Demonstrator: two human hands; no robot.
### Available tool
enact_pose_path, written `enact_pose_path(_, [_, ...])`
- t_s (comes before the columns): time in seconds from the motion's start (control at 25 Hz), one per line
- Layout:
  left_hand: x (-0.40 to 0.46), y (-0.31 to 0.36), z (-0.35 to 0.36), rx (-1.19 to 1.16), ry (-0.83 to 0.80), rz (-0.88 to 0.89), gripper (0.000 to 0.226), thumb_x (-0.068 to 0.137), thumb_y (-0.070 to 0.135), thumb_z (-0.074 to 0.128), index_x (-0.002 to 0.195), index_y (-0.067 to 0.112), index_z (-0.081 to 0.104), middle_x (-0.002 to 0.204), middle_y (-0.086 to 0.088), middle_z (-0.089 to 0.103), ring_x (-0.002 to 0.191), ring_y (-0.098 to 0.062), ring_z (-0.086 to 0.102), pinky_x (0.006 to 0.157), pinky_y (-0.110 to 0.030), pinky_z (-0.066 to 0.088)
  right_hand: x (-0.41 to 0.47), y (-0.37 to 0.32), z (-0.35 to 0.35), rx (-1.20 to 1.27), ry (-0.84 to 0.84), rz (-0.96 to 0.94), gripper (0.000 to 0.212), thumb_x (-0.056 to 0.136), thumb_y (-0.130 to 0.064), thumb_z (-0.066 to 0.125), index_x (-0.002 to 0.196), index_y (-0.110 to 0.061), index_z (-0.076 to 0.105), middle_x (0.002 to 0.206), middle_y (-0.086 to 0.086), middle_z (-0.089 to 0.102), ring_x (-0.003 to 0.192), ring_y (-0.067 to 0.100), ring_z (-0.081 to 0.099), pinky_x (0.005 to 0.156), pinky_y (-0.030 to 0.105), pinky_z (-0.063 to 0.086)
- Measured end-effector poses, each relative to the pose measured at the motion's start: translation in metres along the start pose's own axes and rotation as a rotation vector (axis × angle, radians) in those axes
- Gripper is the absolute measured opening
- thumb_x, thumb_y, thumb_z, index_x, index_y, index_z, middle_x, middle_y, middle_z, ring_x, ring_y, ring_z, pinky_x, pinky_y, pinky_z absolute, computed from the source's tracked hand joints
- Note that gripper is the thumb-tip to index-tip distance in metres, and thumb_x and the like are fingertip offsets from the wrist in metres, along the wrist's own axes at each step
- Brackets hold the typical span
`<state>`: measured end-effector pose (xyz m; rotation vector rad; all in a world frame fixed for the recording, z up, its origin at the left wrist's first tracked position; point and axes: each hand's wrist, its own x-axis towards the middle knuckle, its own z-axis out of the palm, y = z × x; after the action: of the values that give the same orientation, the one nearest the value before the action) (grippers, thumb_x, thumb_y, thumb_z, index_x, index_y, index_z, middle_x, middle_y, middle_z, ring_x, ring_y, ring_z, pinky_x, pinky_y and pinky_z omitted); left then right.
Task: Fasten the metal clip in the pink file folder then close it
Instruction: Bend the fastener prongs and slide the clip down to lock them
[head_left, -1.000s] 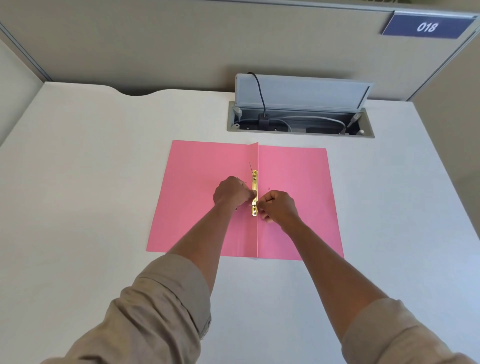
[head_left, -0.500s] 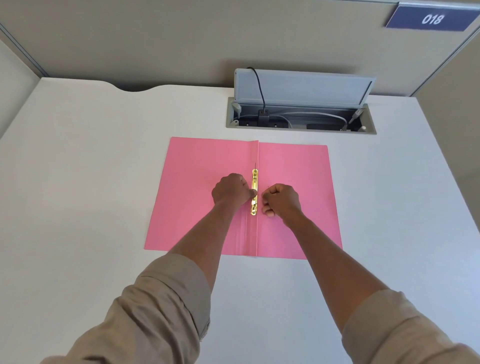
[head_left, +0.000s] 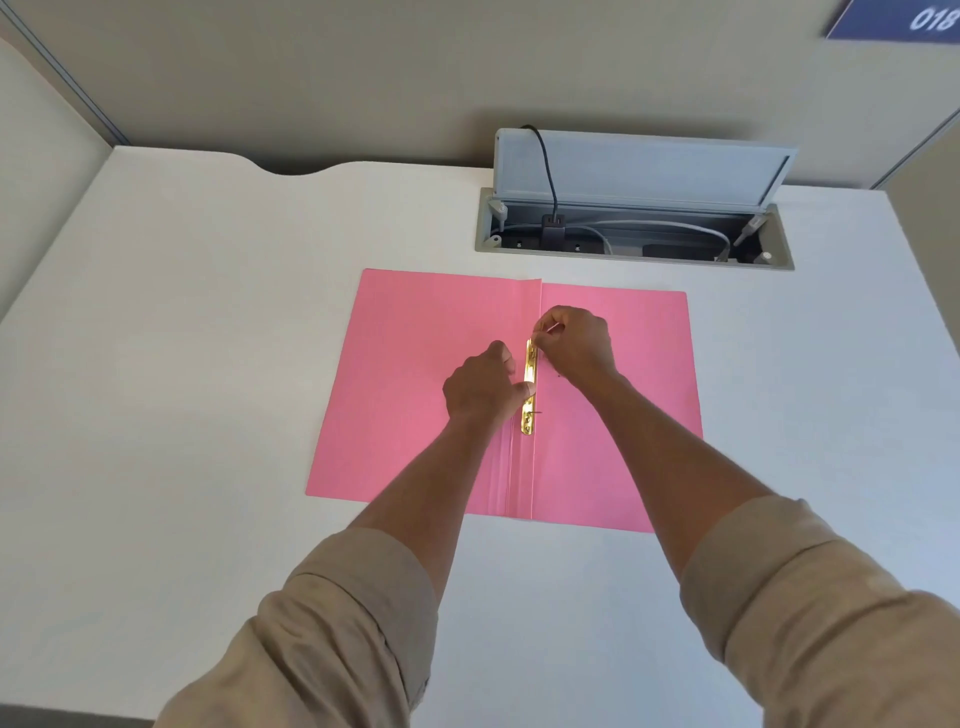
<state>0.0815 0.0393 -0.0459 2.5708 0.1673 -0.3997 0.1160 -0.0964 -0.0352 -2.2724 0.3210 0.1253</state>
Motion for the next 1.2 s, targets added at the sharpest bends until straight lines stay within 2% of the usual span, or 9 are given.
enact_pose_path(0.12, [0.001, -0.002, 0.001, 0.007, 0.005, 0.004, 0.031, 0.079, 0.048, 0.072, 0.094, 0.030, 0.052, 0.087, 0.009, 0.067, 0.079, -0.019, 0.063, 0.069, -0.030, 0.044, 0.004, 0.006, -0.003, 0.028, -0.040, 0.042, 0.004, 0.085, -0.009, 0.074, 0.083, -0.012, 0.072, 0.079, 0.007, 0.075, 0.066, 0.022, 0.072, 0.062, 0.035, 0.062])
enact_pose_path(0.24, [0.001, -0.003, 0.002, 0.022, -0.002, 0.013, 0.030, 0.081, 0.048, 0.071, 0.097, 0.029, 0.052, 0.090, 0.008, 0.069, 0.082, -0.020, 0.064, 0.073, -0.032, 0.047, 0.006, 0.006, -0.003, 0.015, -0.100, 0.039, 0.004, 0.086, -0.007, 0.074, 0.082, -0.010, 0.072, 0.075, 0.010, 0.074, 0.063, 0.022, 0.072, 0.062, 0.036, 0.063])
enact_pose_path(0.36, [0.000, -0.002, 0.002, 0.032, 0.007, 0.029, 0.030, 0.083, 0.047, 0.070, 0.097, 0.028, 0.053, 0.090, 0.008, 0.069, 0.082, -0.021, 0.065, 0.073, -0.032, 0.047, 0.012, 0.001, -0.001, -0.046, -0.116, 0.004, 0.002, 0.086, -0.010, 0.075, 0.085, -0.010, 0.074, 0.078, 0.005, 0.073, 0.068, 0.023, 0.072, 0.063, 0.036, 0.062])
enact_pose_path(0.48, [0.000, -0.003, 0.003, 0.034, 0.025, 0.048, 0.030, 0.084, 0.047, 0.070, 0.099, 0.027, 0.053, 0.090, 0.008, 0.069, 0.081, -0.019, 0.064, 0.072, -0.032, 0.046, 0.018, -0.005, 0.002, -0.125, -0.136, -0.019, 0.004, 0.085, -0.014, 0.076, 0.083, -0.013, 0.074, 0.078, 0.000, 0.072, 0.067, 0.016, 0.070, 0.063, 0.031, 0.059])
enact_pose_path(0.68, [0.001, -0.004, 0.003, 0.039, 0.017, 0.044, 0.030, 0.084, 0.047, 0.069, 0.098, 0.027, 0.051, 0.089, 0.008, 0.069, 0.081, -0.020, 0.064, 0.073, -0.033, 0.047, 0.019, 0.000, 0.004, -0.113, -0.076, 0.029, 0.009, 0.083, -0.008, 0.075, 0.077, -0.014, 0.072, 0.074, -0.003, 0.072, 0.070, 0.013, 0.070, 0.058, 0.023, 0.051])
enact_pose_path(0.96, [0.000, -0.004, 0.003, 0.034, 0.010, 0.049, 0.028, 0.085, 0.046, 0.069, 0.096, 0.027, 0.051, 0.089, 0.008, 0.069, 0.082, -0.021, 0.065, 0.075, -0.034, 0.049, 0.015, 0.008, 0.002, -0.033, -0.046, 0.081, 0.003, 0.083, -0.006, 0.076, 0.084, -0.007, 0.073, 0.078, 0.007, 0.075, 0.072, 0.021, 0.074, 0.070, 0.035, 0.061])
enact_pose_path(1.12, [-0.001, -0.004, 0.002, 0.042, 0.015, 0.070, 0.029, 0.086, 0.046, 0.068, 0.100, 0.025, 0.053, 0.091, 0.008, 0.070, 0.083, -0.022, 0.065, 0.076, -0.034, 0.049, 0.016, 0.005, 0.003, -0.067, -0.061, 0.060, 0.007, 0.084, -0.009, 0.075, 0.079, -0.012, 0.071, 0.076, 0.001, 0.074, 0.066, 0.014, 0.070, 0.055, 0.025, 0.052])
enact_pose_path(1.2, [0.000, -0.005, 0.002, 0.044, 0.013, 0.076, 0.029, 0.087, 0.046, 0.068, 0.100, 0.025, 0.053, 0.091, 0.007, 0.069, 0.083, -0.022, 0.065, 0.076, -0.034, 0.048, 0.019, 0.000, 0.005, -0.123, -0.092, 0.023, 0.013, 0.085, -0.012, 0.074, 0.076, -0.019, 0.068, 0.073, -0.005, 0.071, 0.066, 0.010, 0.068, 0.055, 0.024, 0.051])
